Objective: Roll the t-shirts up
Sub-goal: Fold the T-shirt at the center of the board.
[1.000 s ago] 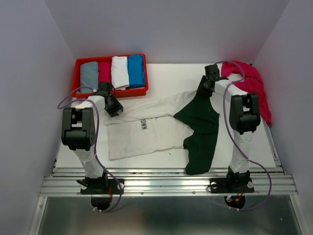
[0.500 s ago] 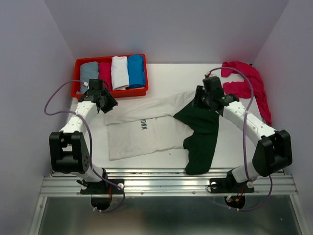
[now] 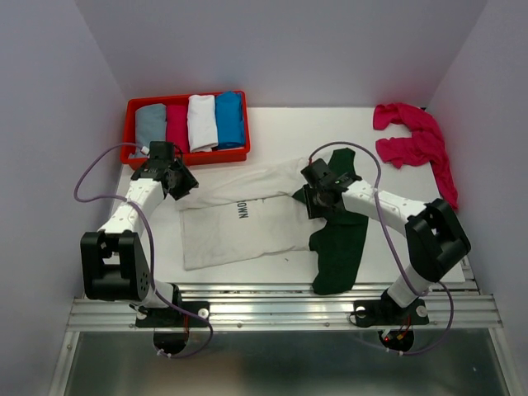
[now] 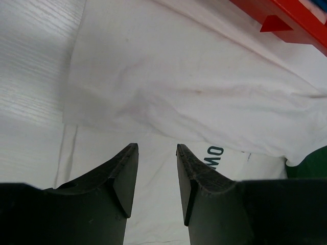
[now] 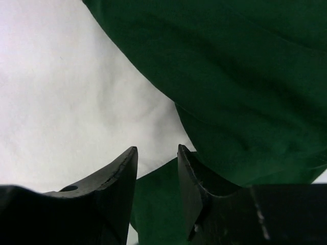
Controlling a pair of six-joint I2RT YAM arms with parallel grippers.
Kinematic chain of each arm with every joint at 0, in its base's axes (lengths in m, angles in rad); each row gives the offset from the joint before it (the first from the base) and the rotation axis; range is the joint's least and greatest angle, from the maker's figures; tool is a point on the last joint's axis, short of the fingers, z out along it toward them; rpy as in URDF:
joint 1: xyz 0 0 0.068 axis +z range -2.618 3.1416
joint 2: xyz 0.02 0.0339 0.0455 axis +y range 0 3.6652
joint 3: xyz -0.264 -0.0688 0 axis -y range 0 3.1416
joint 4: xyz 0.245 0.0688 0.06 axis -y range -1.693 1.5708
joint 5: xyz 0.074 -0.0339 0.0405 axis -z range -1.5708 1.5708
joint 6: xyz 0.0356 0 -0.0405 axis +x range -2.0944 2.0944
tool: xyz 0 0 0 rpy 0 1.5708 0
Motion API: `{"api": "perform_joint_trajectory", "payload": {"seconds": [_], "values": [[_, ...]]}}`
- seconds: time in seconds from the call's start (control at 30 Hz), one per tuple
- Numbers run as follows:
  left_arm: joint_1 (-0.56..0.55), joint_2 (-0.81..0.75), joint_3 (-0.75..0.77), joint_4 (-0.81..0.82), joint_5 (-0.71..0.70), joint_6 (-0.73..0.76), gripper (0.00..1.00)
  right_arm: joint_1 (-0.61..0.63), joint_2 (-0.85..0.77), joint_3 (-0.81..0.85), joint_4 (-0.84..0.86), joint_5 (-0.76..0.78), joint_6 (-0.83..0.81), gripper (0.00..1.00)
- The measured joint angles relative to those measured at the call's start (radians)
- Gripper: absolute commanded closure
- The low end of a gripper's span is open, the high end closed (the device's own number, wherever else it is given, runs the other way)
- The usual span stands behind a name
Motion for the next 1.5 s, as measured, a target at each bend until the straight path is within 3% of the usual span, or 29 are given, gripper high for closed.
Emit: {"api": "perform_joint_trajectory", "payload": {"seconds": [0.33,0.8,1.2,1.33,1.5], "values": [[0.0,-0.001,-0.004,-0.01,0.0,0.002,0.53,0.0,0.097,0.0,0.005,-0.021,-0.006,0.59],[0.0,-0.001,-0.004,-0.01,0.0,0.002,0.53,0.002,0.136,0.019,0.003,0.238,-0.006,0.54],[0.0,-0.001,-0.014,-0.009,0.0,0.003,0.53,0.0,0.137,0.054,0.026,0.334,-0.031,0.53],[0.0,-0.001,-0.023,-0.01,0.0,0.003,0.53,-0.01,0.151,0.06,0.051,0.336,-0.052,0.58],[0.0,-0.001,-0.023,-0.009,0.0,0.003,0.53,-0.027,0.188,0.072,0.087,0.335,-0.079,0.8]]}}
